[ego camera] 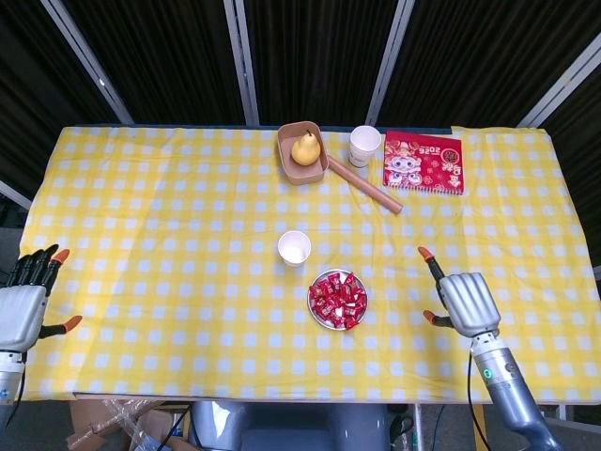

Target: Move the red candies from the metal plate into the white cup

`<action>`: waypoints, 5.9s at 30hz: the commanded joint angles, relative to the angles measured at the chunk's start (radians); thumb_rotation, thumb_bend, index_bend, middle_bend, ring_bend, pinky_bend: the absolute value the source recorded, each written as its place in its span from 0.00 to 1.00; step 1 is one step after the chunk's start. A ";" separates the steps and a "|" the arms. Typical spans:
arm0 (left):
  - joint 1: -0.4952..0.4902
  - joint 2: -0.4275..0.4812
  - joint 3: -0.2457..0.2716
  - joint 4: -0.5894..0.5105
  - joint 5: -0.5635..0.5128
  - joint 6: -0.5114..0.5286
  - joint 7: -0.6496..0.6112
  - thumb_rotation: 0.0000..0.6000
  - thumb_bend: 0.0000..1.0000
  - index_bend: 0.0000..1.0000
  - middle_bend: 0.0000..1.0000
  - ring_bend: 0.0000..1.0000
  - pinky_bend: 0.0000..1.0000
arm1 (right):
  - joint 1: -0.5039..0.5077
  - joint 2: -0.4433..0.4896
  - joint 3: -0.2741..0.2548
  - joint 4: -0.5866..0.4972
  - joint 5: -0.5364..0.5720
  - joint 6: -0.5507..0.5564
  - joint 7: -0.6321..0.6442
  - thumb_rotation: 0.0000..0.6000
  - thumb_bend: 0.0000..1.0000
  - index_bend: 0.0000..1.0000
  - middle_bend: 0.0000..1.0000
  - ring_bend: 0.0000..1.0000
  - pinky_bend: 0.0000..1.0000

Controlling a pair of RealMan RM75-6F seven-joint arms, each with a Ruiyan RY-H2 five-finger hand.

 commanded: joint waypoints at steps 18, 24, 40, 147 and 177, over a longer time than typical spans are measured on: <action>-0.003 0.016 0.003 -0.006 -0.007 -0.021 -0.025 1.00 0.00 0.01 0.00 0.00 0.00 | 0.170 -0.277 -0.024 -0.083 0.293 -0.076 -0.378 1.00 0.21 0.21 0.94 0.97 1.00; -0.003 0.016 0.004 -0.009 -0.007 -0.020 -0.022 1.00 0.00 0.01 0.00 0.00 0.00 | 0.186 -0.314 -0.016 -0.066 0.295 -0.065 -0.375 1.00 0.21 0.21 0.94 0.97 1.00; -0.003 0.017 0.003 -0.012 -0.012 -0.022 -0.021 1.00 0.00 0.02 0.00 0.00 0.00 | 0.202 -0.337 -0.019 -0.003 0.357 -0.067 -0.339 1.00 0.30 0.47 0.94 0.97 1.00; -0.009 -0.001 -0.015 0.039 -0.007 -0.004 -0.062 1.00 0.00 0.03 0.00 0.00 0.00 | 0.599 -0.579 0.301 0.397 0.571 -0.200 -0.234 1.00 0.55 0.56 0.94 0.97 1.00; -0.004 0.008 -0.013 0.015 -0.012 -0.005 -0.067 1.00 0.00 0.03 0.00 0.00 0.00 | 0.418 -0.401 0.022 0.066 0.523 -0.006 -0.354 1.00 0.44 0.46 0.94 0.97 1.00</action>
